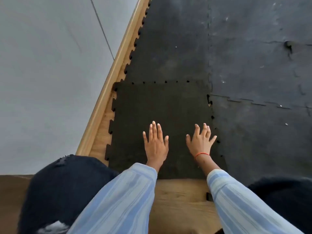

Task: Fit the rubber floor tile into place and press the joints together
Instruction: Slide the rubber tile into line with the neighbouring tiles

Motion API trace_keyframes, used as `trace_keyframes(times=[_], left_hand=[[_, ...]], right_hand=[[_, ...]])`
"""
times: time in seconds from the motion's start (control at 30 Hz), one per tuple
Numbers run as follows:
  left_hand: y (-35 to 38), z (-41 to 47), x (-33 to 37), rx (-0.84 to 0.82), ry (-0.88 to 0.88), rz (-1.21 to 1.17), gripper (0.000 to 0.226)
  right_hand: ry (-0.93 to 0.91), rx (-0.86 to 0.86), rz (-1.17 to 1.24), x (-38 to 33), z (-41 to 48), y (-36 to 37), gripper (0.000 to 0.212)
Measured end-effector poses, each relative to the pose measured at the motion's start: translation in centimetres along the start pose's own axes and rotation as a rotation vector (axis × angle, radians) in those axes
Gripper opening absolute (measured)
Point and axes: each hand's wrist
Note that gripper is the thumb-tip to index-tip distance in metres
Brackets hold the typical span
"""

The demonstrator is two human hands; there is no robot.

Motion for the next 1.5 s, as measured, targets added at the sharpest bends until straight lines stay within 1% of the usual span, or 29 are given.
trace_keyframes(times=[0.1, 0.17, 0.23, 0.3, 0.37, 0.47, 0.57, 0.7, 0.83, 0.97, 1.03, 1.1, 1.3, 1.5], left_hand=[[0.7, 0.0, 0.3, 0.01, -0.044, -0.006, 0.068], [1.9, -0.1, 0.0, -0.001, -0.025, 0.004, 0.073], [2.8, -0.4, -0.6, -0.005, -0.033, 0.019, 0.07], [3.5, -0.2, -1.3, -0.053, -0.071, 0.02, 0.064], [3.6, 0.1, -1.8, -0.098, -0.119, 0.006, 0.064], [3.1, 1.2, -3.4, -0.109, -0.178, 0.007, 0.066], [2.3, 2.7, -5.1, -0.114, -0.227, 0.014, 0.068], [1.1, 4.4, -6.6, -0.185, -0.266, 0.023, 0.078], [-0.4, 5.8, -8.6, -0.226, -0.322, -0.016, 0.099], [-2.0, 7.7, -10.5, -0.263, -0.414, -0.059, 0.121], [-2.7, 8.2, -11.7, -0.272, -0.479, -0.078, 0.129], [-3.0, 8.5, -12.5, -0.281, -0.507, -0.096, 0.135], [-2.8, 9.0, -13.5, -0.258, -0.52, -0.136, 0.145], [-3.4, 9.6, -13.4, -0.215, -0.545, -0.164, 0.145]], right_hand=[[0.046, -0.008, -0.036, 0.9, 0.0, 0.5, 0.064], [0.017, 0.003, -0.049, 1.6, 0.1, 0.8, 0.066], [0.002, 0.016, -0.069, 2.4, 0.5, 1.2, 0.069], [0.052, 0.01, -0.069, 3.4, 1.3, 1.2, 0.077], [0.117, -0.02, -0.047, 4.2, 1.8, 1.3, 0.089], [0.172, -0.046, 0.018, 4.4, 2.5, 1.6, 0.105], [0.192, -0.067, 0.022, 3.8, 3.1, 1.5, 0.117], [0.224, -0.145, 0.018, 3.5, 4.1, 0.8, 0.13], [0.226, -0.176, -0.031, 3.6, 5.3, 0.1, 0.139], [0.184, -0.161, -0.031, 3.7, 5.5, -0.1, 0.142], [0.18, -0.135, -0.036, 3.8, 5.3, -0.1, 0.141], [0.178, -0.117, -0.044, 3.8, 5.1, -0.1, 0.141], [0.162, -0.12, -0.055, 4.0, 4.8, -0.6, 0.135], [0.167, -0.084, -0.053, 4.3, 2.9, 0.0, 0.133]])
Point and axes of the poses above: each hand's wrist, its own z-axis towards the middle knuckle, its own y-axis out of the palm, x = y × z, and after that the axes turned 3 degrees about y, right-handed
